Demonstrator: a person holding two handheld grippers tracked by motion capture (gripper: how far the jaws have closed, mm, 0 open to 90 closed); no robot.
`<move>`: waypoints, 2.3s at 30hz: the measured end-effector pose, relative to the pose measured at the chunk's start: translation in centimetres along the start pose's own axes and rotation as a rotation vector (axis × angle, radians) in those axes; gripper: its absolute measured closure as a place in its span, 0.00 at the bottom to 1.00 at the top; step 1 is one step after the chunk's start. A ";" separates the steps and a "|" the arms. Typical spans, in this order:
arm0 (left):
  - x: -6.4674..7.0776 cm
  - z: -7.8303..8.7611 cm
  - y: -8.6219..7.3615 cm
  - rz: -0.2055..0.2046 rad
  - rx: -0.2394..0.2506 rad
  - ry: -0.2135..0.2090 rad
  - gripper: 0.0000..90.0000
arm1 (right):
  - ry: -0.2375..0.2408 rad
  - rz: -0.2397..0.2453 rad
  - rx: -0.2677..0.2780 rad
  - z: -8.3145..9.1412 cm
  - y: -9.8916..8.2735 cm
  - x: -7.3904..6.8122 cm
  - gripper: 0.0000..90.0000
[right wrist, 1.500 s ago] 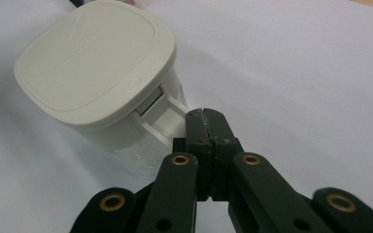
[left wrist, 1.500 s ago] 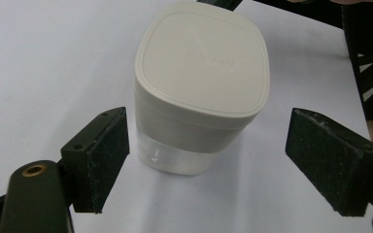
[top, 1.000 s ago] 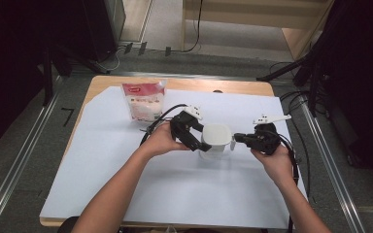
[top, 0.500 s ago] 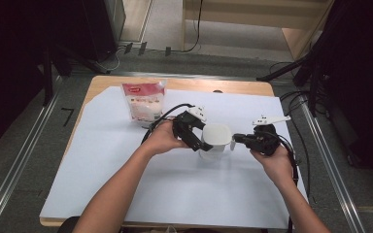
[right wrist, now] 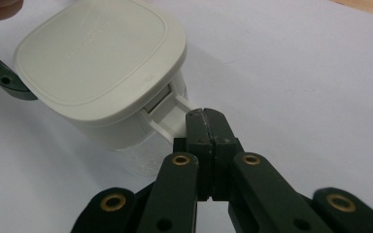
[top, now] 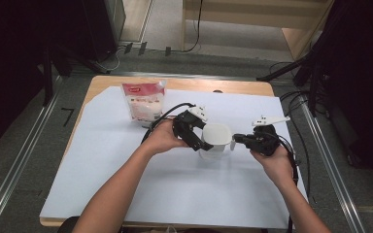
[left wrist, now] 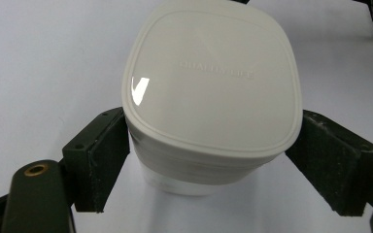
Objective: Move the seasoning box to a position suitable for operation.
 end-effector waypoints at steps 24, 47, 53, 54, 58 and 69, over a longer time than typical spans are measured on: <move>-0.5 -0.7 -0.6 0.003 -0.028 -0.030 0.19 | 0.004 0.005 -0.001 0.0 0.0 0.0 1.00; 0.0 1.1 0.6 -0.017 -0.018 0.007 0.23 | -0.006 0.022 -0.009 -0.1 0.0 -0.3 1.00; 0.3 2.3 1.5 -0.037 0.038 -0.041 0.52 | -0.001 0.015 -0.011 -0.2 0.0 -0.3 1.00; 0.3 2.3 1.5 -0.037 0.038 -0.041 0.55 | -0.004 0.020 -0.013 -0.2 0.0 -0.3 1.00; 0.6 2.1 1.7 -0.048 0.015 -0.069 0.73 | -0.006 0.015 -0.025 -0.2 -0.1 -0.2 1.00; 0.8 1.7 3.0 0.001 -0.034 -0.103 1.00 | 0.001 0.008 -0.021 -0.2 -0.1 -0.2 1.00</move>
Point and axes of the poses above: each handheld gripper's, and its own axes: z roughly backward along the jaws, y roughly out of its top, x roughly to its right, the point moved 2 cm from there along -z, roughly forward along the jaws, and after that the axes turned 5 degrees about -x, right-handed, at the moved point
